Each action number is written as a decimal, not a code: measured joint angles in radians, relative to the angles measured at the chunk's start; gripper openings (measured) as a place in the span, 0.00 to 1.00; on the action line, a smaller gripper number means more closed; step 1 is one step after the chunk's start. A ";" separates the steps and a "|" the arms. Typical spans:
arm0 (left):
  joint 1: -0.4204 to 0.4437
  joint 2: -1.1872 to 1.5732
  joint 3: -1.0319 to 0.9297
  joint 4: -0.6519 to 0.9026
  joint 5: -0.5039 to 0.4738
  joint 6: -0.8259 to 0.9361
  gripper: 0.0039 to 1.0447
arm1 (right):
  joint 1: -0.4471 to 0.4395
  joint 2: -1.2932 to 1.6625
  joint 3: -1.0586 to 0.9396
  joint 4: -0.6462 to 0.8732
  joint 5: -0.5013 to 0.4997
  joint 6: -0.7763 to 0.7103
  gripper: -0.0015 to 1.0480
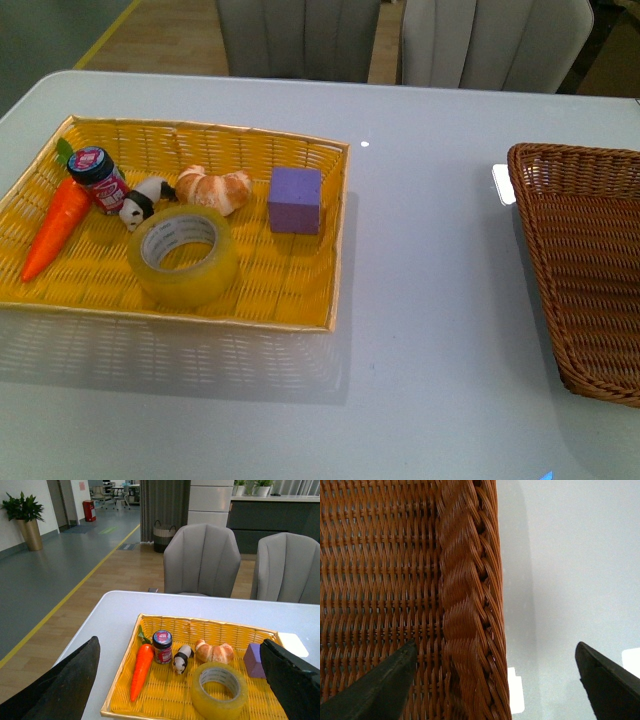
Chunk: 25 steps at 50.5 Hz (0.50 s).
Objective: Move tape to another basket
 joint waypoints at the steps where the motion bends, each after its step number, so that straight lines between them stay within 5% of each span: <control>1: 0.000 0.000 0.000 0.000 0.000 0.000 0.92 | 0.000 0.004 0.002 0.000 0.000 -0.002 0.83; 25: 0.000 0.000 0.000 0.000 0.000 0.000 0.92 | 0.020 0.043 -0.013 -0.010 -0.045 0.014 0.19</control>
